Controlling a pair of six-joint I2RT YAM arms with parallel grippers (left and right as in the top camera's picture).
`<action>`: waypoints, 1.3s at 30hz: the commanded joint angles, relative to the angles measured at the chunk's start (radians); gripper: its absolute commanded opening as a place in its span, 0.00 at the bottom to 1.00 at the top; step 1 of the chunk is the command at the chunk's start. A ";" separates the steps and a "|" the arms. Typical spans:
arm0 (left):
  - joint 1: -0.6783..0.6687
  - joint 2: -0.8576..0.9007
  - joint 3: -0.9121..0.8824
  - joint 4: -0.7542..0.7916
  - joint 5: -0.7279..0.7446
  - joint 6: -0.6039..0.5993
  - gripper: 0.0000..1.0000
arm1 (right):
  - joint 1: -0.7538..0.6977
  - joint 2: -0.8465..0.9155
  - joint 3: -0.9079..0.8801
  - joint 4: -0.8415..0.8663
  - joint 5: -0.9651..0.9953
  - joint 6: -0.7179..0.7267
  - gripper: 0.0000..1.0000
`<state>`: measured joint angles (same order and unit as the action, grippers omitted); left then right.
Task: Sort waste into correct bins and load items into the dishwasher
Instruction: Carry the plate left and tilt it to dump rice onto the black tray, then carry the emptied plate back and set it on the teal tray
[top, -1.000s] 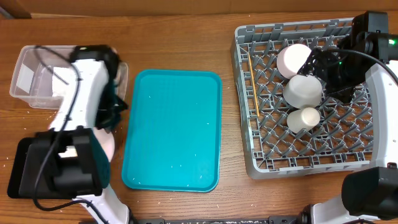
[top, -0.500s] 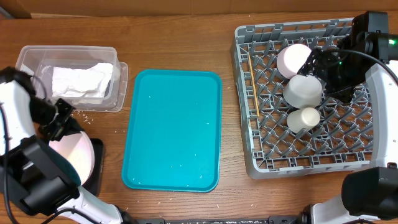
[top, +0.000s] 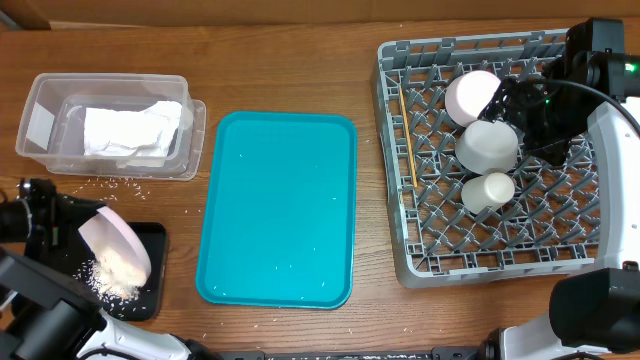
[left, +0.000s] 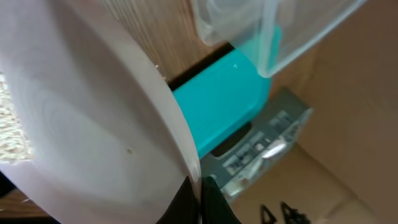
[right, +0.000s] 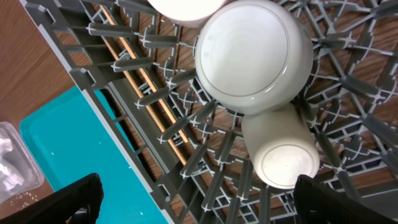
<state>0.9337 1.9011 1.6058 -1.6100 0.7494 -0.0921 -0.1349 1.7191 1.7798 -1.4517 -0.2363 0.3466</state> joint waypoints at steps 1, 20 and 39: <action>0.073 -0.037 0.021 -0.029 0.157 0.100 0.04 | -0.001 -0.035 0.002 0.003 0.000 0.006 1.00; 0.285 -0.016 0.011 -0.075 0.402 0.198 0.04 | -0.001 -0.035 0.002 0.003 0.000 0.006 1.00; 0.358 0.003 0.004 -0.081 0.373 0.219 0.04 | -0.001 -0.035 0.002 0.003 0.000 0.006 1.00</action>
<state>1.2854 1.9003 1.6054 -1.6871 1.1122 0.0895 -0.1352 1.7191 1.7798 -1.4517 -0.2363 0.3473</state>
